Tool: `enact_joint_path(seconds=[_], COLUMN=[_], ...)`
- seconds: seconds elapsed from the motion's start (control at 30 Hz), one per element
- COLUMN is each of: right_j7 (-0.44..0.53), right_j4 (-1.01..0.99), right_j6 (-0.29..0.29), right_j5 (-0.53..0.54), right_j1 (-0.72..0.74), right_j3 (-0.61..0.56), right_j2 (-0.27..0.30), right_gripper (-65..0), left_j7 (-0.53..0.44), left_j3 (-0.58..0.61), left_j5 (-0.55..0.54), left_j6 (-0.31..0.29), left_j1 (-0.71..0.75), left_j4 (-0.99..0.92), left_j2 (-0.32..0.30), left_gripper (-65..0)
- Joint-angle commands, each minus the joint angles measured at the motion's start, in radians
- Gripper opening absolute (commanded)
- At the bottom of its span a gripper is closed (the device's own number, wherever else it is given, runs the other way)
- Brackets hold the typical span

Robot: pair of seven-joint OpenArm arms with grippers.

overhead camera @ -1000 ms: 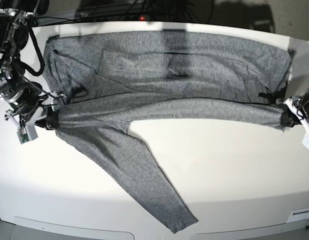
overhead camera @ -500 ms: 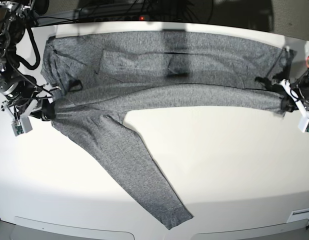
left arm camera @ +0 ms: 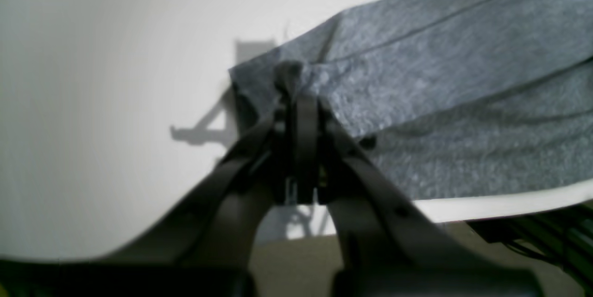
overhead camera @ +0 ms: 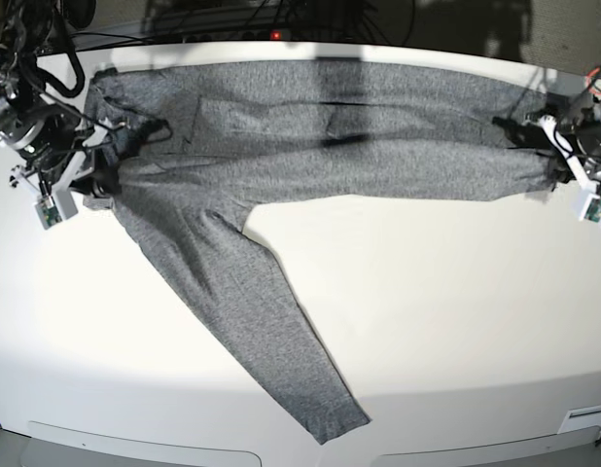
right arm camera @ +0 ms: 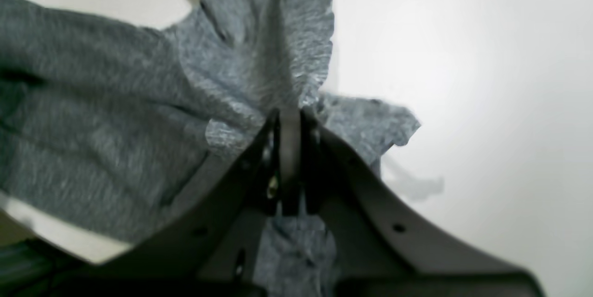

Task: Fold the T-shirt properly
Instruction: 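Lay the hem onto the collar edge and open both grippers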

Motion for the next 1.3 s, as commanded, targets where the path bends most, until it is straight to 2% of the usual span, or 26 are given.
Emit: enact_joint_path(seconds=[0.0,0.33,0.4,0.53,0.6,0.8,0.97,1.17,1.2,1.27], right_j7=[0.017,0.017,0.018,0.02,0.022,0.021,0.021,0.012,0.012,0.012], right_j4=[0.019,0.018,0.018,0.018,0.018,0.017,0.003,0.002,0.002,0.002], right_j6=[0.005,0.005,0.005,0.005,0.005,0.005,0.005,0.005,0.005,0.005], right_j5=[0.005,-0.08,-0.122,-0.131,-0.146,-0.15,-0.145,-0.107,-0.092,-0.089], right_j1=[-0.007,-0.092,-0.092,-0.092,-0.092,-0.101,-0.108,-0.108,-0.108,-0.108], right_j3=[0.01,0.01,0.01,0.01,0.01,0.009,0.009,0.009,0.009,0.009], right_j2=[0.017,0.019,0.023,0.068,0.087,0.083,0.082,0.082,0.082,0.082], right_gripper=[-65.0,-65.0,-65.0,-65.0,-65.0,-65.0,-65.0,-65.0,-63.5,-51.8], left_j7=[-0.008,-0.064,-0.064,-0.063,-0.064,-0.073,-0.18,-0.196,-0.196,-0.196], left_j3=[-0.008,-0.008,-0.008,-0.008,-0.008,-0.007,-0.007,-0.007,-0.007,-0.007], left_j5=[0.016,0.026,0.059,0.15,0.148,0.08,0.083,0.084,0.084,0.085], left_j6=[0.004,0.003,0.003,0.004,0.004,0.003,0.004,0.004,0.004,0.003], left_j1=[0.007,0.034,0.034,0.034,0.034,0.063,0.151,0.163,0.163,0.164], left_j4=[0.023,0.026,0.026,0.026,0.026,0.026,0.025,0.025,0.025,0.025], left_j2=[-0.017,-0.017,-0.017,-0.017,-0.016,-0.008,-0.009,-0.008,-0.009,-0.009], left_gripper=[-65.0,-65.0,-65.0,-65.0,-65.0,-65.0,-65.0,-65.0,-65.0,-65.0])
